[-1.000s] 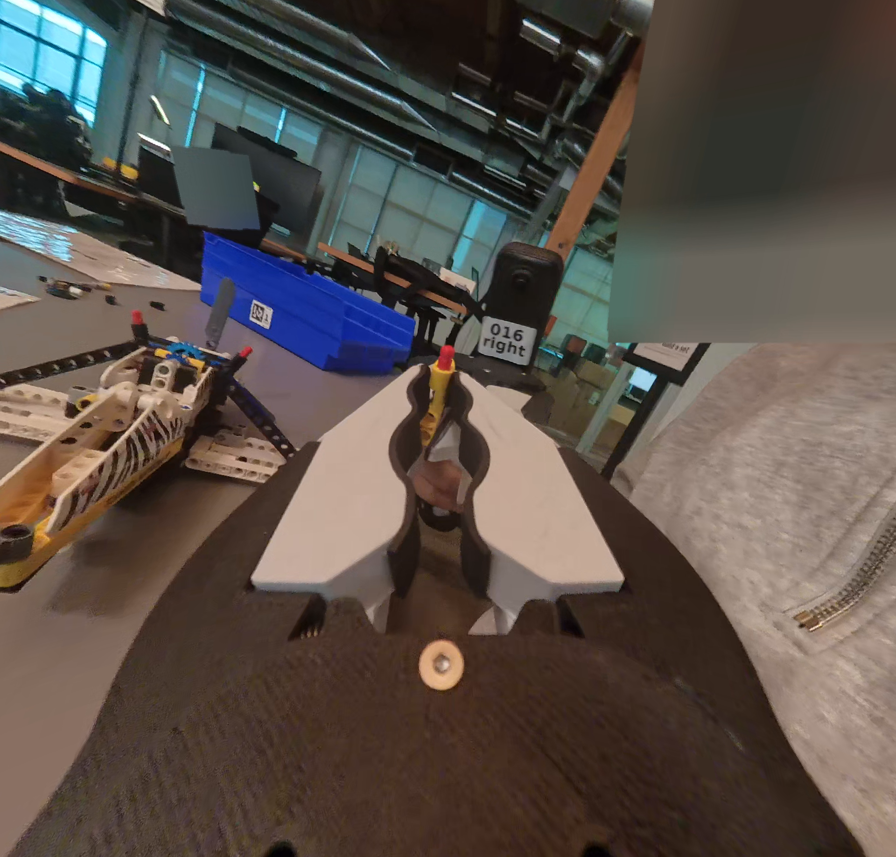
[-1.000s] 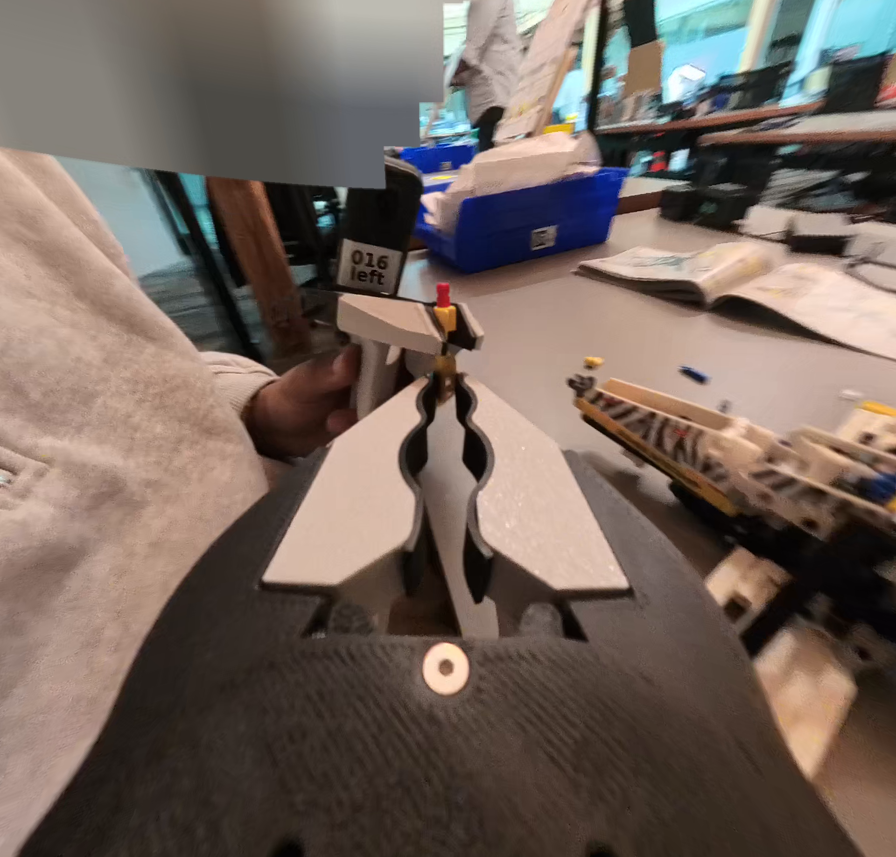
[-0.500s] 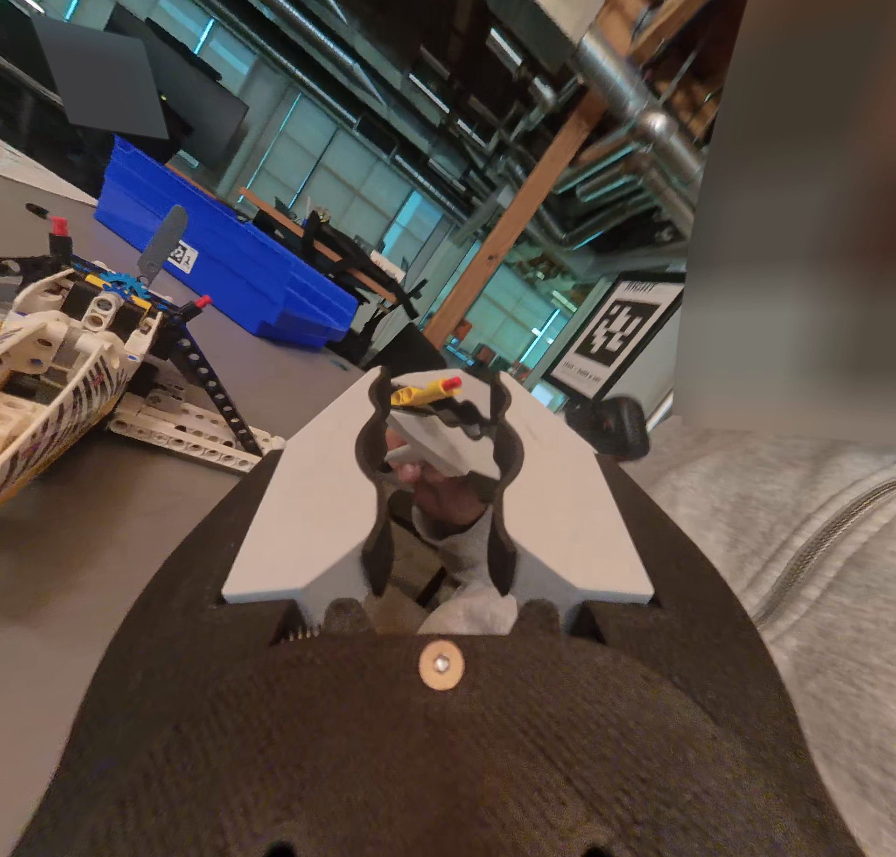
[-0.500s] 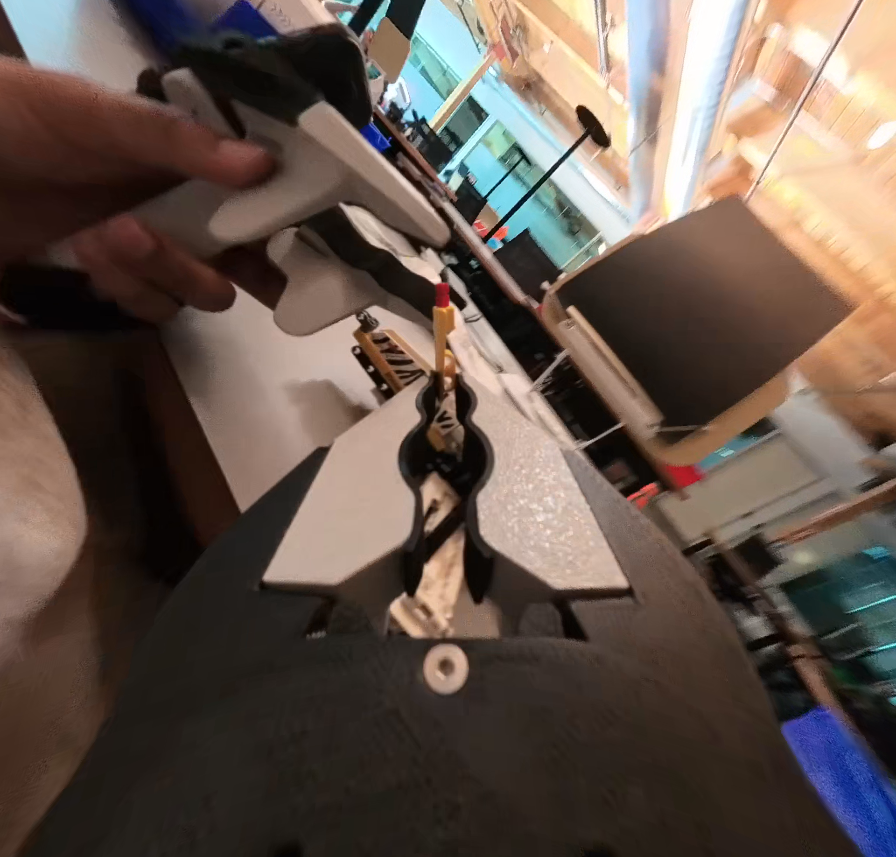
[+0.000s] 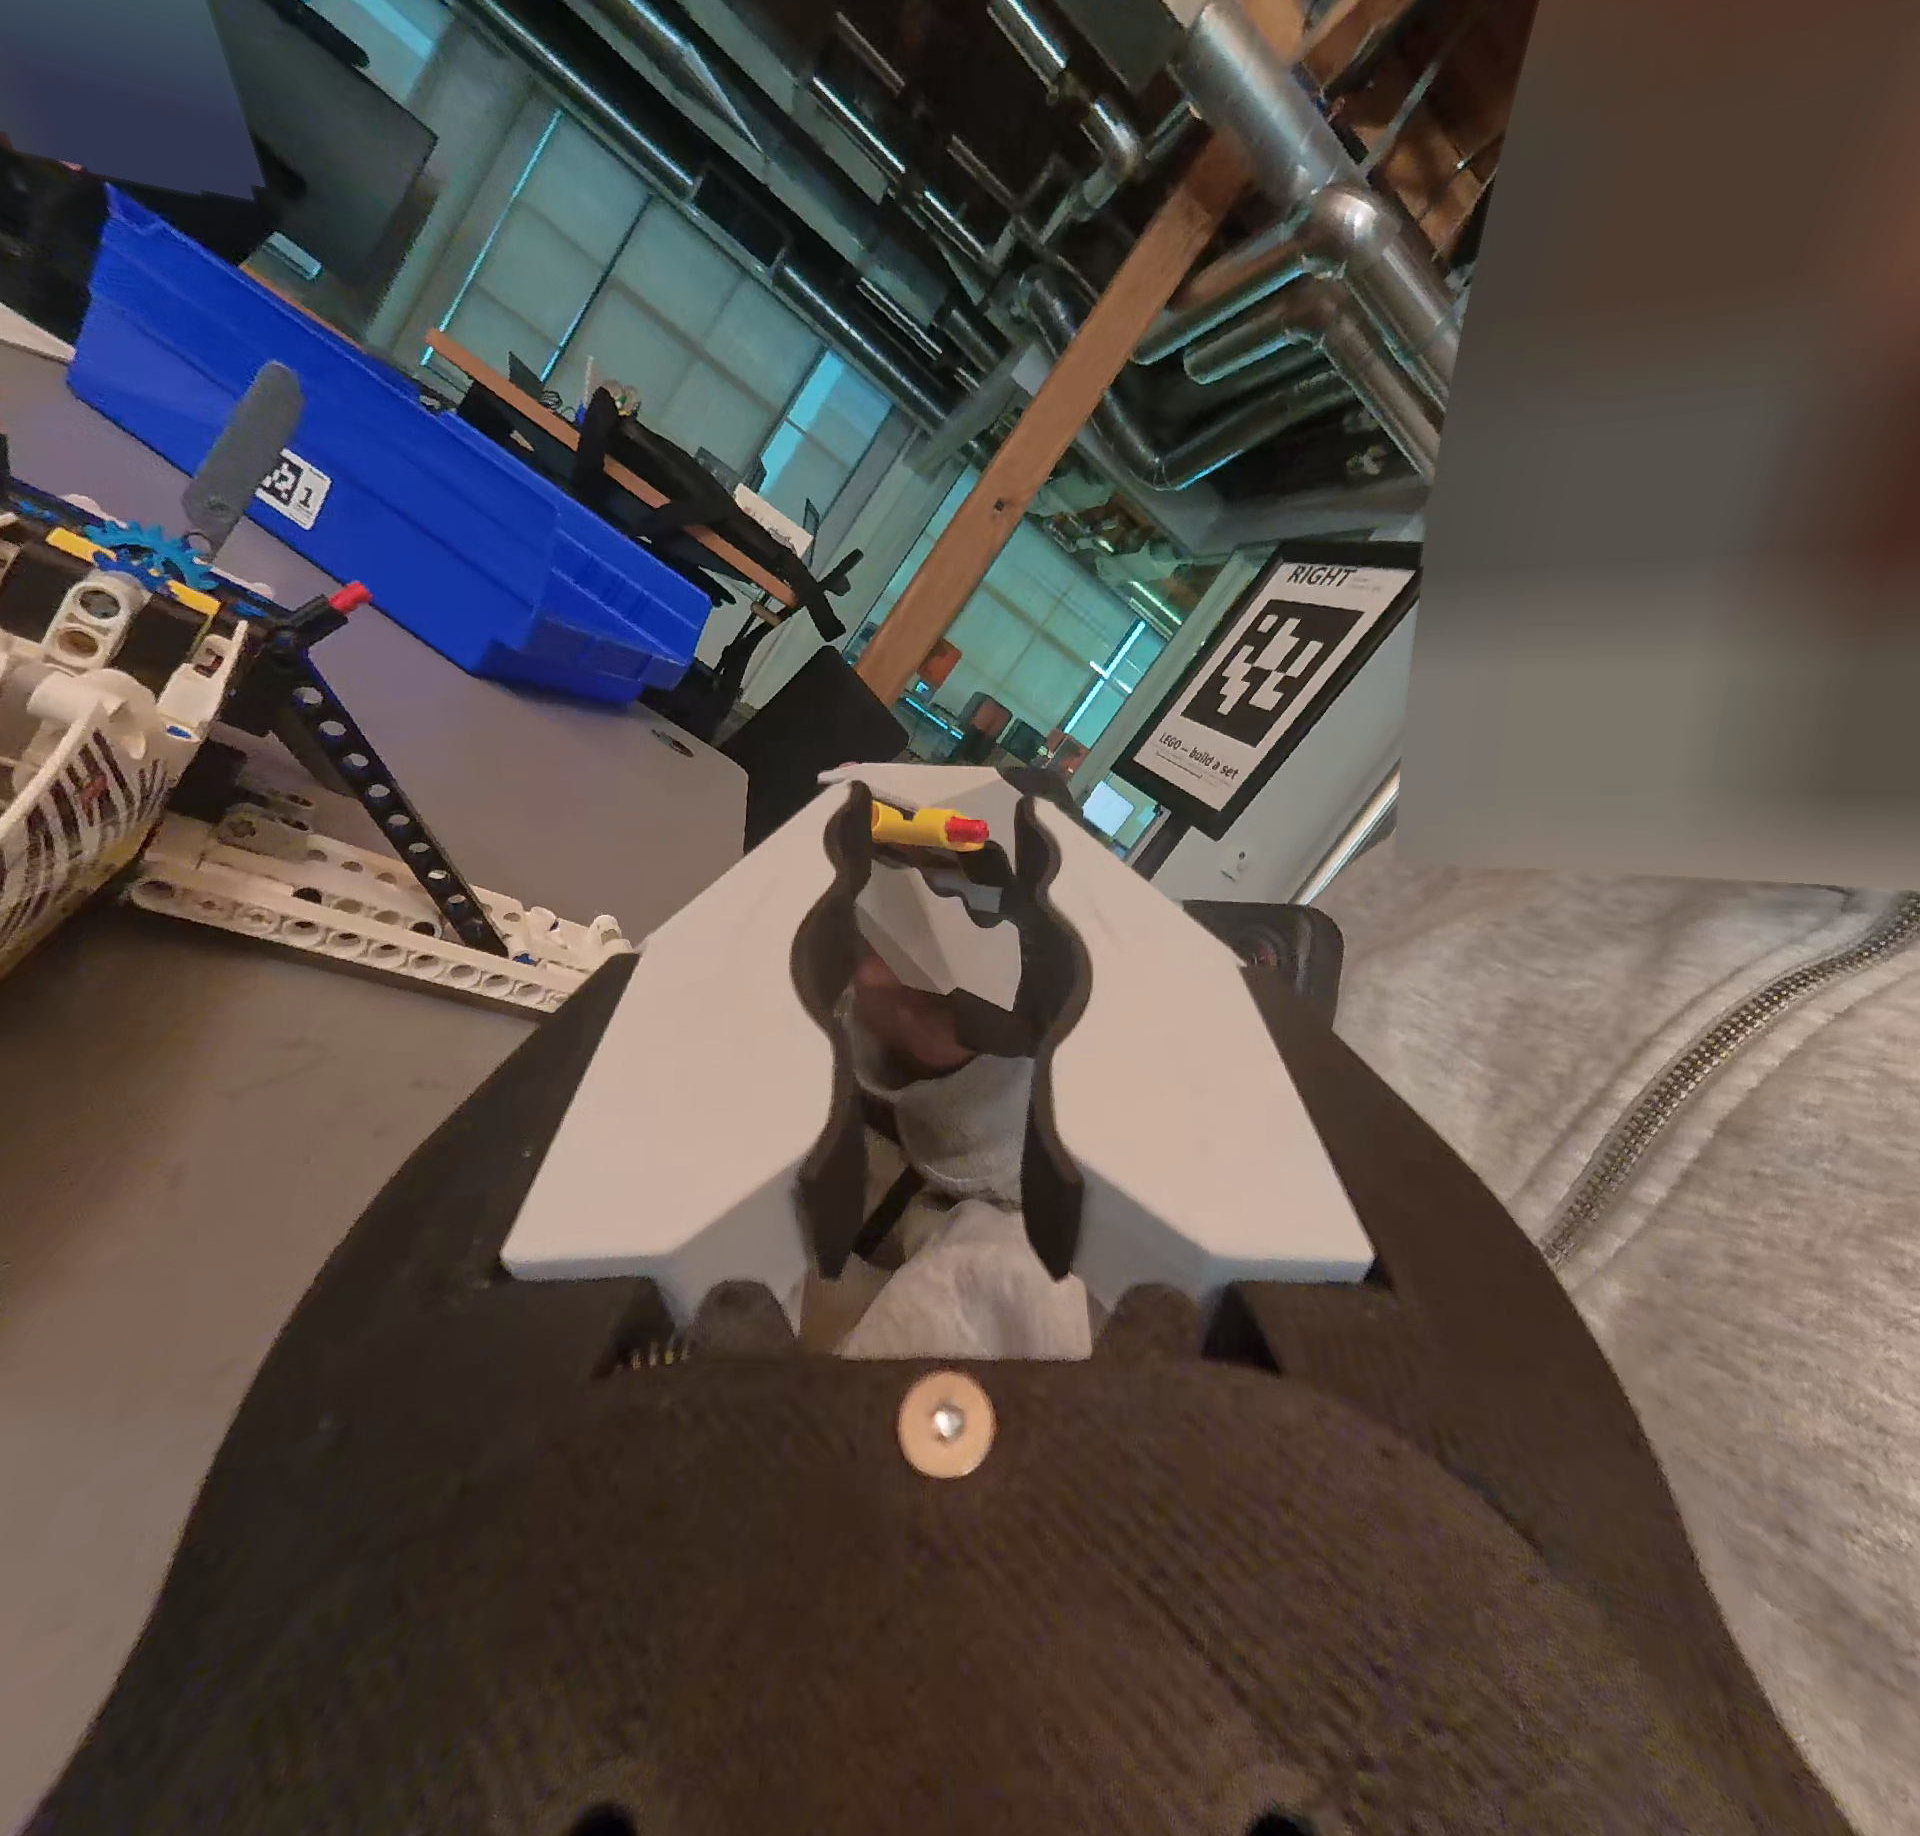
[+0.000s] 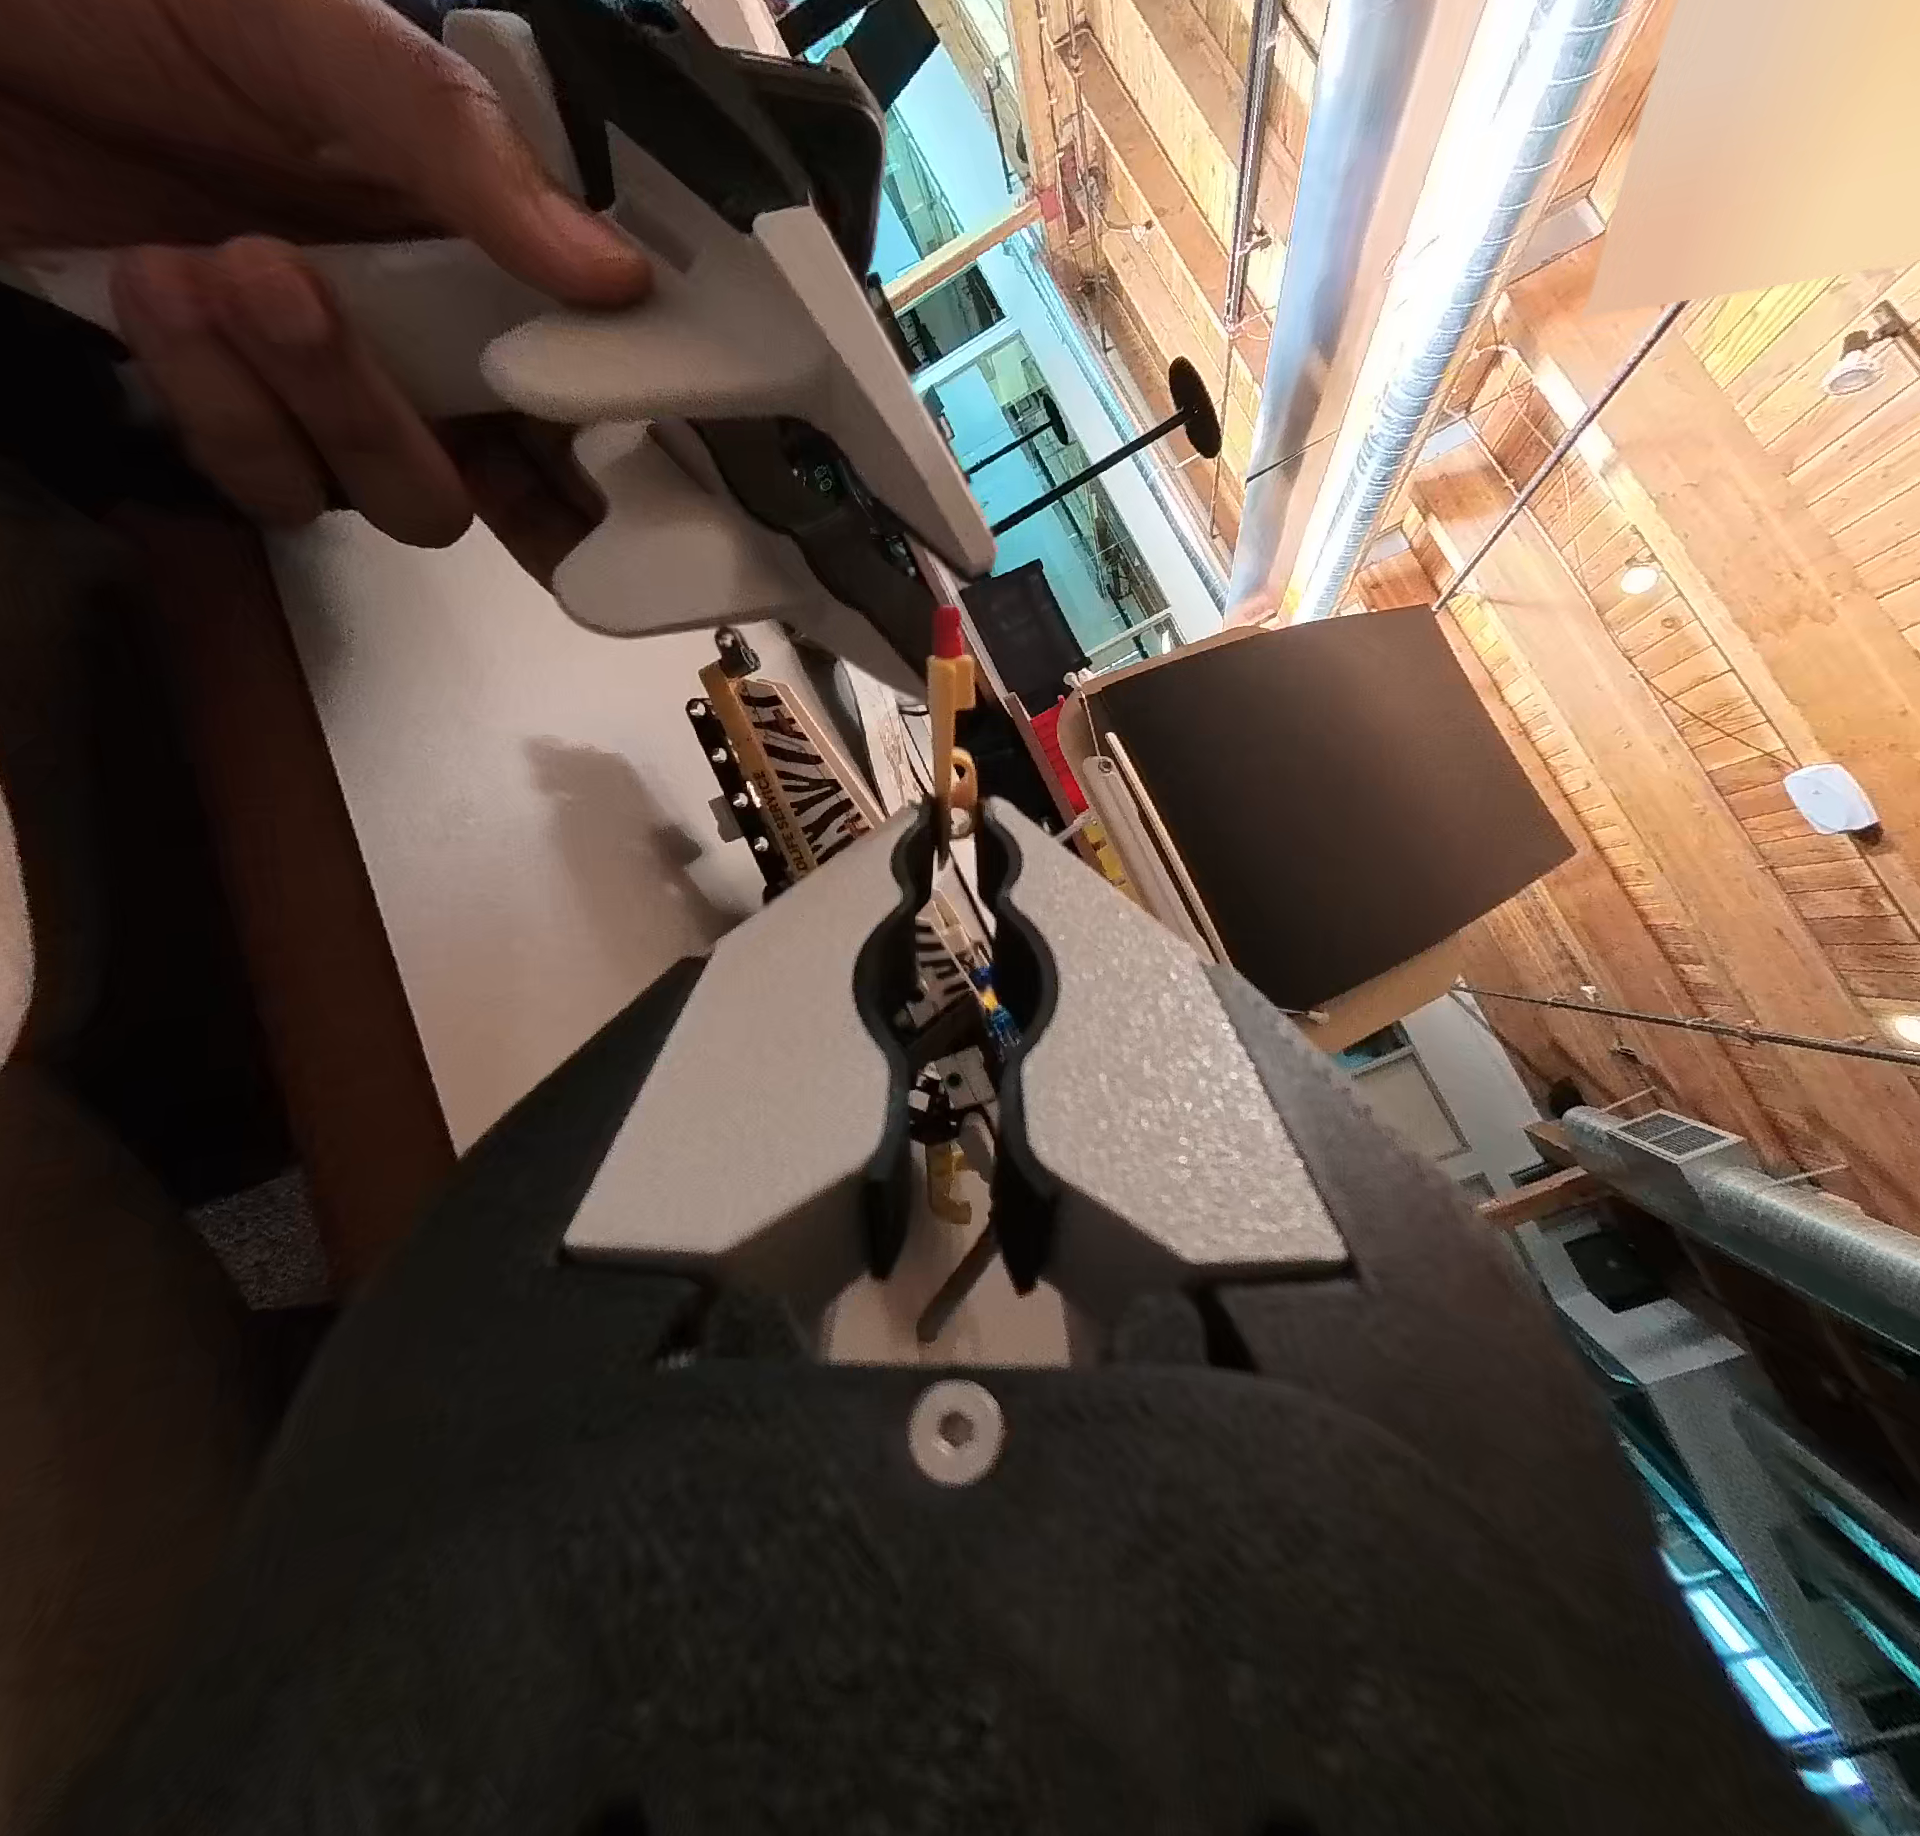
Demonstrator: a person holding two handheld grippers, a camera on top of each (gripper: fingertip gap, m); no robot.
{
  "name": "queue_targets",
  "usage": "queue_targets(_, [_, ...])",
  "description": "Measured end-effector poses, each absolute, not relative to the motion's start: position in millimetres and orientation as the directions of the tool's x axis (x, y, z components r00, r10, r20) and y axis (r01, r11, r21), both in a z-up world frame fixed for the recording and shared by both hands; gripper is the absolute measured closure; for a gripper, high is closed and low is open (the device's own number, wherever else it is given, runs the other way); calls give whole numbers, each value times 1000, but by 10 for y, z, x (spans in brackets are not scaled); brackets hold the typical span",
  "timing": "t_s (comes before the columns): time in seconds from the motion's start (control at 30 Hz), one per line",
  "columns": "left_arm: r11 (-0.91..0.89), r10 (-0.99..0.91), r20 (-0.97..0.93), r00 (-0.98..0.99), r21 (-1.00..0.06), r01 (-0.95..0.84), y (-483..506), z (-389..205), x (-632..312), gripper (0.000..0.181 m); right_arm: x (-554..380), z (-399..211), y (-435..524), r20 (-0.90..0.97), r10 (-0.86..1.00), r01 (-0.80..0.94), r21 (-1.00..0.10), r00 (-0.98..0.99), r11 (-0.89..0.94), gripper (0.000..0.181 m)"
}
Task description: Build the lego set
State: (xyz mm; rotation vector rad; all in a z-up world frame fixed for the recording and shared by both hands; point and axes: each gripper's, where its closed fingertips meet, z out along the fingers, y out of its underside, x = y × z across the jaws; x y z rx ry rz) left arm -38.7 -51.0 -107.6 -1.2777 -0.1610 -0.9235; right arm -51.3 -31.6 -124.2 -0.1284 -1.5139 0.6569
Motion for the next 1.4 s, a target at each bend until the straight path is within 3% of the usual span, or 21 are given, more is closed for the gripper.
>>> queue_targets(0.3, [-33, -467, 560, 684, -784, 619, -501, -1148, -324, 158, -597, -1379, -414, 865, 474, -281, -501, -163, 818, 176])
queue_targets(0.4, [-51, -339, 573, 746, -803, 593, -482, -1274, -448, 166, -652, -1415, -443, 851, 488, -235, -523, -193, 819, 176])
queue_targets(0.67, [-39, -237, 511, 827, -855, 517, -684, -1295, -555, 172, -789, -1414, -626, 937, 330, -251, -348, -113, 903, 175])
queue_targets(0.73, [-34, -229, 504, 833, -859, 511, -738, -1303, -569, 172, -795, -1444, -694, 913, 375, -275, -406, -161, 871, 175])
queue_targets(0.83, [4, -228, 486, 844, -866, 500, -828, -1271, -592, 172, -789, -1482, -806, 775, 524, -262, -620, -353, 739, 170])
queue_targets(1.0, [91, -333, 470, 818, -847, 524, -1002, -1102, -535, 173, -621, -1367, -953, 268, 633, -101, -953, -726, 287, 144])
queue_targets(1.13, [88, -434, 476, 765, -823, 562, -1047, -1049, -401, 173, -511, -1145, -911, 31, 563, -33, -999, -826, 8, 149])
queue_targets(1.23, [66, -488, 472, 734, -818, 571, -1030, -1044, -279, 173, -423, -1153, -961, -30, 486, 13, -999, -873, -39, 149])
queue_targets(1.4, [48, -520, 449, 726, -834, 550, -1002, -1047, -171, 173, -260, -1130, -1050, -115, 351, 92, -992, -929, -81, 167])
